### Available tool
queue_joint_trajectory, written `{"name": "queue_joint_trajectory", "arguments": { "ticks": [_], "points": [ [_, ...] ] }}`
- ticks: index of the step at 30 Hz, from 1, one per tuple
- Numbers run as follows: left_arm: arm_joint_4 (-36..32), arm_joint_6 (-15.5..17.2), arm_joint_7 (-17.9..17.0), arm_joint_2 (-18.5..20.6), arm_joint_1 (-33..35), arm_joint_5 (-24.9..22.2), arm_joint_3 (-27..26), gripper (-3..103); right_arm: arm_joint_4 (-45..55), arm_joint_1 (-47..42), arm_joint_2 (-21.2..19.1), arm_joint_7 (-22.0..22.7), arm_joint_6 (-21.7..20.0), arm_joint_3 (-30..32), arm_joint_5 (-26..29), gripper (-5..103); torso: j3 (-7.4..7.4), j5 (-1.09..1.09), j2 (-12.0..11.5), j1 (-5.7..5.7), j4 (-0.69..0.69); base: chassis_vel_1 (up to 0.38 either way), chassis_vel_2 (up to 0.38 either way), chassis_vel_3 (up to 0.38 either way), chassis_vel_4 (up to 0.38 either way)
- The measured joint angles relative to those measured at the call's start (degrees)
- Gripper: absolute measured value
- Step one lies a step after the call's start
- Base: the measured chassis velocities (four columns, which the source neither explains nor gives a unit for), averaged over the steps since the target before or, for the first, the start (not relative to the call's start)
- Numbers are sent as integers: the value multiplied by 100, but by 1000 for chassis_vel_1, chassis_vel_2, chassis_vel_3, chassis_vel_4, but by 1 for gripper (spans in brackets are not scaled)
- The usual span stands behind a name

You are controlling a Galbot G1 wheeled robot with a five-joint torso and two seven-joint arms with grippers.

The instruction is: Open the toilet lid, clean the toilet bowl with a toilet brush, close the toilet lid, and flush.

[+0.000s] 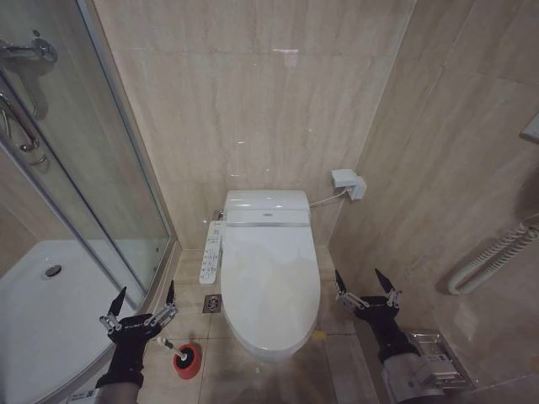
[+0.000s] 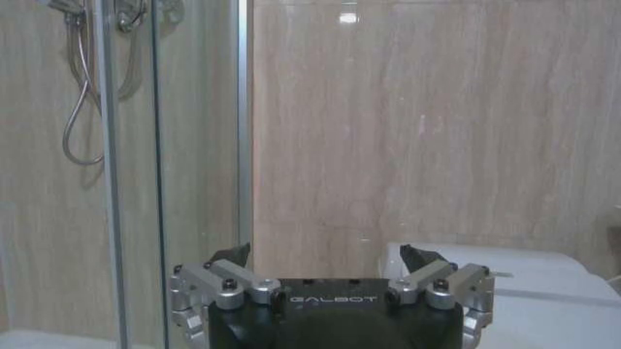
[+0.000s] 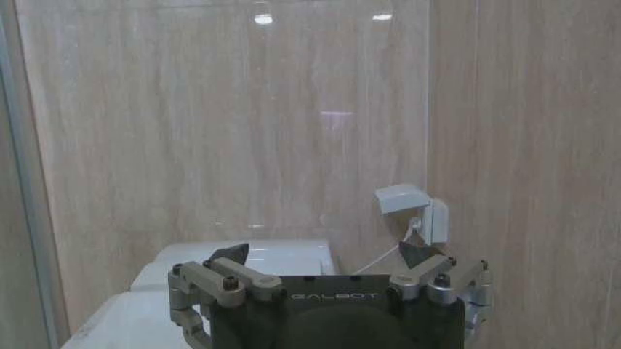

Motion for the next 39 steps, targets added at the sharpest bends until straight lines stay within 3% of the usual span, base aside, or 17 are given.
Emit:
{"name": "queue_joint_trajectory", "arguments": {
  "ticks": [39],
  "points": [
    [0, 0, 0, 0, 0, 0, 0, 100, 0, 0, 0, 0, 0, 0, 0, 100, 0, 0, 0, 0, 0, 0, 0, 0, 0]
  ]
}}
